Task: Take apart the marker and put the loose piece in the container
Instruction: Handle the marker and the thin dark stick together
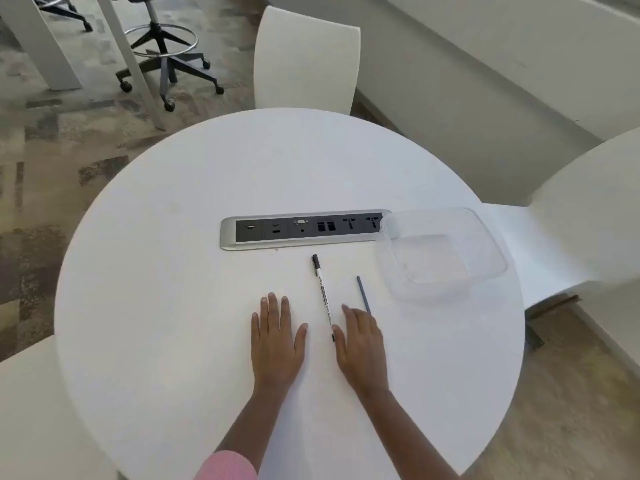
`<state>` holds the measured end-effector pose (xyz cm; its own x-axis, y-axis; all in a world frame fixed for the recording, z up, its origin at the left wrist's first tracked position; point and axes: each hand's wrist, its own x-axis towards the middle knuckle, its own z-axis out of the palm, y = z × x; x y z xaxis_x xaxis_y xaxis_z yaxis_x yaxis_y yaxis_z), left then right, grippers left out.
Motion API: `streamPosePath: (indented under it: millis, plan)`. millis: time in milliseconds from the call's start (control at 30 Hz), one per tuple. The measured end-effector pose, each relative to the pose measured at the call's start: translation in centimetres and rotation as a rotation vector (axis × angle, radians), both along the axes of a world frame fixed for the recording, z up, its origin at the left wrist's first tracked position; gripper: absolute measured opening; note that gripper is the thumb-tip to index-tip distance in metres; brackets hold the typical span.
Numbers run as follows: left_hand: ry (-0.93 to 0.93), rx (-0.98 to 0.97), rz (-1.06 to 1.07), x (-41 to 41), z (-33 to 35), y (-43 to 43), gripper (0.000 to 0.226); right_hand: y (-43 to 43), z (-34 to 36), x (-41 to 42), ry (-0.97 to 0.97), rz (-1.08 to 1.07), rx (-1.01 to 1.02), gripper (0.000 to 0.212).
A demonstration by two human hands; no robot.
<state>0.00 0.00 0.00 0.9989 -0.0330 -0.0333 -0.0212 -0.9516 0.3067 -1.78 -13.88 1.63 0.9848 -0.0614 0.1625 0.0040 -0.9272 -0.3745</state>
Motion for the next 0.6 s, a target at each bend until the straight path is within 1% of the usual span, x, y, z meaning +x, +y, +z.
streamPosePath:
  millis: [33,67,100,167,200,233,300,367,433,600]
  plan:
    - [-0.014,-0.021,0.011,0.0,0.1,-0.3,0.073,0.1,0.2,0.0,-0.019,0.007,-0.034,0.045]
    - [0.019,-0.024,0.017,0.0,0.8,-0.4,0.074,0.2,0.7,0.1,0.007,0.011,-0.053,0.039]
    - [0.02,-0.031,0.022,-0.1,1.0,-0.7,0.074,0.3,0.9,0.0,0.011,0.015,-0.067,0.036]
    - [0.027,-0.031,0.044,-0.1,1.5,-1.0,0.074,0.5,1.2,0.3,0.082,0.014,-0.085,0.036]
    - [0.05,-0.036,0.032,-0.1,1.8,-1.1,0.072,0.5,1.2,0.5,0.104,0.02,-0.081,0.034]
    - [0.03,-0.05,0.029,-0.1,2.0,-1.2,0.068,0.5,1.2,0.6,0.101,0.017,-0.059,0.031]
    - [-0.013,-0.063,0.035,0.0,2.4,-1.3,0.051,0.4,1.4,0.9,0.16,-0.021,0.095,0.026]
    - [-0.06,-0.133,0.041,0.2,2.3,-1.4,0.043,0.1,2.0,1.2,0.285,-0.071,0.262,0.028]
    - [-0.09,-0.292,0.096,0.2,2.7,-1.7,0.036,-0.4,2.4,1.7,0.385,-0.115,0.453,0.026]
    - [-0.016,-0.755,0.383,0.6,5.2,-2.0,0.033,-1.8,4.0,2.1,0.525,-0.174,0.866,0.019]
